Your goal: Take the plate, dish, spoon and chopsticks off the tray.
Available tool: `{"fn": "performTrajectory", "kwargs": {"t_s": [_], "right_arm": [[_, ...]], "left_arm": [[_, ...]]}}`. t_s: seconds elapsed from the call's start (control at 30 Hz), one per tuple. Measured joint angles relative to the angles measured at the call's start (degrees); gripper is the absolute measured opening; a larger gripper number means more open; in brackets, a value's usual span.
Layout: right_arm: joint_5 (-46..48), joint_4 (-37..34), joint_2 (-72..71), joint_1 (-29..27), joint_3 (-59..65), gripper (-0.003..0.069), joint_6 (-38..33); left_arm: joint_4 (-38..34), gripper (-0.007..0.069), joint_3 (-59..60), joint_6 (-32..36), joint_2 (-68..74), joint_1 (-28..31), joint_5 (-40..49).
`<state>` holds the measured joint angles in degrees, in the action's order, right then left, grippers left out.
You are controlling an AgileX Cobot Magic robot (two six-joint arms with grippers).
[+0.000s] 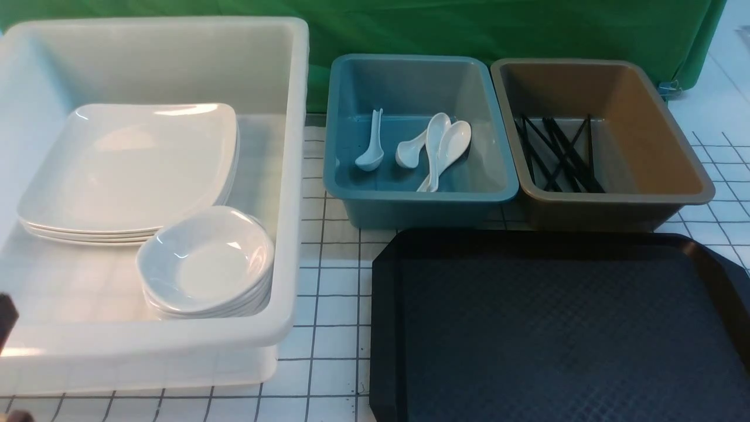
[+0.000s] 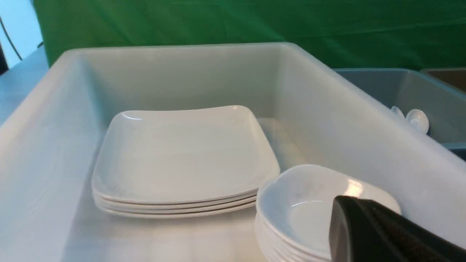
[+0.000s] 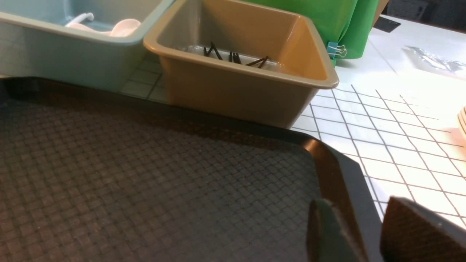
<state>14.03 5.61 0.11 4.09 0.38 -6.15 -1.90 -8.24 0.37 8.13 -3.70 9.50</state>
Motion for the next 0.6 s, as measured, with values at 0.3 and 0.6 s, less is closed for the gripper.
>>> {"fn": "performTrajectory", "kwargs": {"t_s": [0.3, 0.6], "right_arm": [[0.0, 0.0, 0.0, 0.0, 0.0, 0.024, 0.0], [0.0, 0.0, 0.0, 0.0, 0.0, 0.024, 0.0]], "left_arm": [[0.47, -0.0001, 8.46, -2.95, -7.98, 3.98, -0.31], [1.9, 0.0, 8.58, -3.78, -8.16, 3.94, 2.97]]}}
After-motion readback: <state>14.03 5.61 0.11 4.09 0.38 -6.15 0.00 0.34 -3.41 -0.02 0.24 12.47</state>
